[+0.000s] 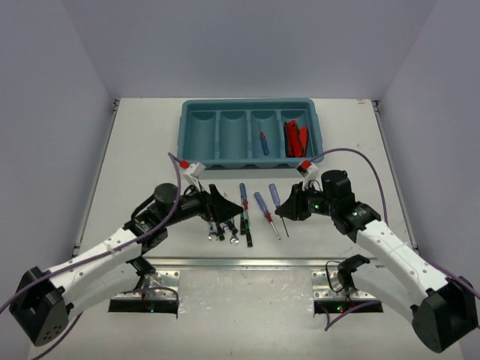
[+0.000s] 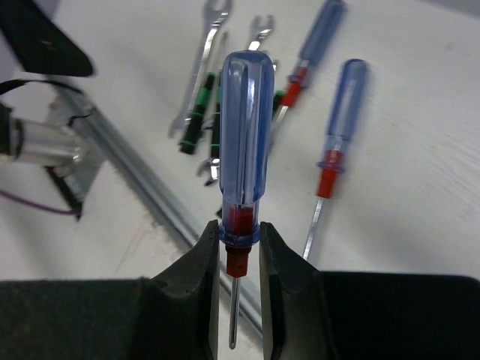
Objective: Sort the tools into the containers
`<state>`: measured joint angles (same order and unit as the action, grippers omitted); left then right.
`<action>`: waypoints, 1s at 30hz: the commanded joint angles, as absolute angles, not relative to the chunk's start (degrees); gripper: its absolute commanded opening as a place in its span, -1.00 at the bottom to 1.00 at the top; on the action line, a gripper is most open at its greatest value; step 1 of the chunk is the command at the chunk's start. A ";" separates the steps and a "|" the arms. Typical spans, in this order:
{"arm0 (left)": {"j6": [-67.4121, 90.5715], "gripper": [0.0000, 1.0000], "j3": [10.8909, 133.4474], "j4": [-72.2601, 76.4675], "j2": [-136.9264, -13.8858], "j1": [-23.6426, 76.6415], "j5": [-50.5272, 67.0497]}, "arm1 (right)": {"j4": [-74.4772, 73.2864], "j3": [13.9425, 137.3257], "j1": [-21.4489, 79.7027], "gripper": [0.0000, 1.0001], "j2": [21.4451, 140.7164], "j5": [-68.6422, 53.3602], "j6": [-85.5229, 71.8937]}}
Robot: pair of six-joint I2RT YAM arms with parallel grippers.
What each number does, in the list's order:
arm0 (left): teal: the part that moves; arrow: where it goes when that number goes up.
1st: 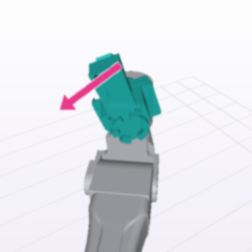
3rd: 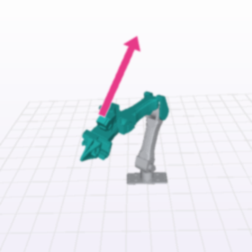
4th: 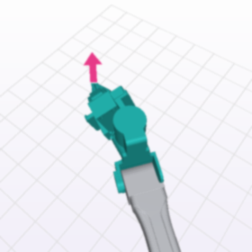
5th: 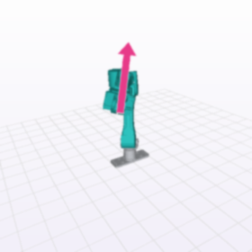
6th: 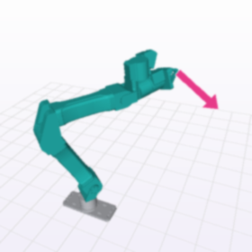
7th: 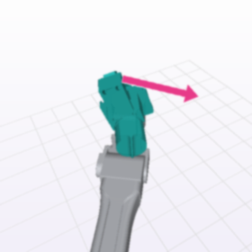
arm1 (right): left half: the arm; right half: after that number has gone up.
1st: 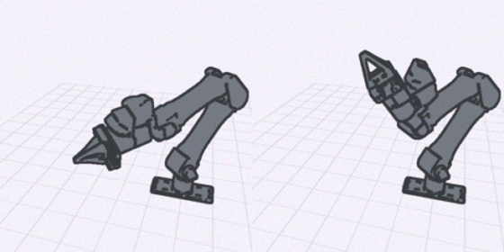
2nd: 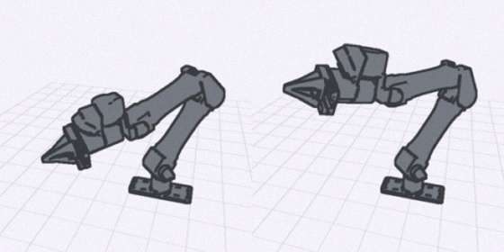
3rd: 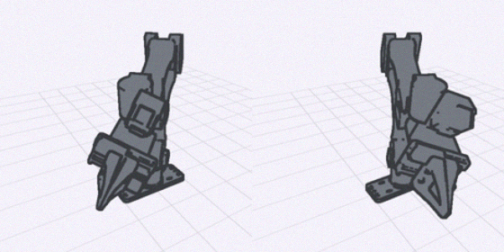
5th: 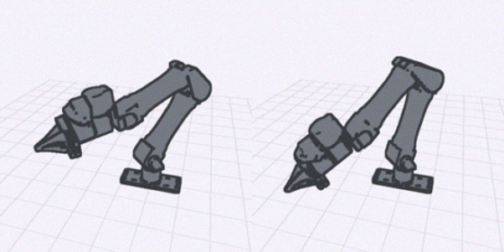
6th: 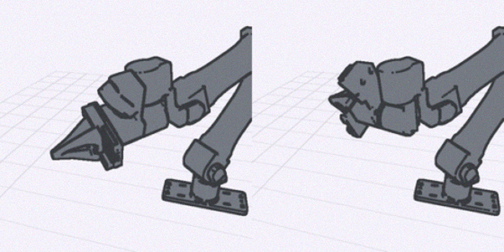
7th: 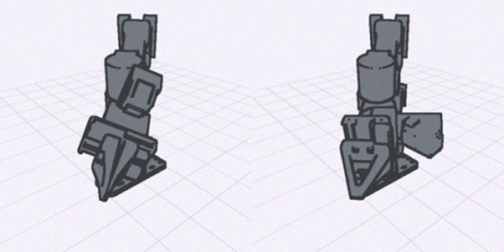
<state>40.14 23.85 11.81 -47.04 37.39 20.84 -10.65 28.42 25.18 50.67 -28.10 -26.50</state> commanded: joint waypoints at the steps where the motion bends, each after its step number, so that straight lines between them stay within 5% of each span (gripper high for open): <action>1: 42.72 0.91 28.82 39.45 -52.64 45.22 22.20 | 2.53 25.48 25.95 -1.00 46.34 -46.52 -34.31; 6: 44.15 0.51 31.03 40.15 -57.96 47.29 14.77 | 5.02 25.05 26.64 -1.00 43.50 -49.78 -35.00; 14: 46.14 0.24 33.43 38.92 -64.69 48.23 12.38 | 7.89 25.99 27.06 -1.00 42.61 -50.80 -36.38; 17: 45.63 -0.01 35.36 39.80 -66.23 50.23 13.60 | 9.79 26.88 27.07 -1.00 43.48 -50.37 -36.98; 19: 45.51 -0.32 36.92 39.21 -66.97 51.18 14.49 | 10.96 27.21 27.16 -1.00 44.13 -49.63 -37.35; 21: 45.15 -0.87 38.86 37.63 -67.32 51.91 14.33 | 8.92 28.23 27.16 -1.00 44.79 -47.68 -36.02; 23: 44.65 -1.00 40.03 35.12 -67.24 52.03 12.84 | 6.47 28.56 27.16 -0.96 44.87 -45.14 -34.37; 25: 43.84 -1.00 41.45 30.91 -67.04 51.99 10.18 | 3.13 28.89 27.14 -0.62 44.20 -42.23 -33.43; 28: 41.24 -1.00 46.31 18.51 -67.28 51.66 2.30 | -7.21 30.98 27.16 0.74 42.18 -31.62 -32.10; 29: 39.60 -1.00 51.08 9.73 -68.63 51.27 -5.06 | -16.20 33.02 27.05 0.97 41.85 -21.80 -30.74; 30: 37.98 -1.00 55.78 2.85 -70.27 50.75 -11.70 | -22.58 34.77 26.98 0.98 41.91 -12.35 -29.98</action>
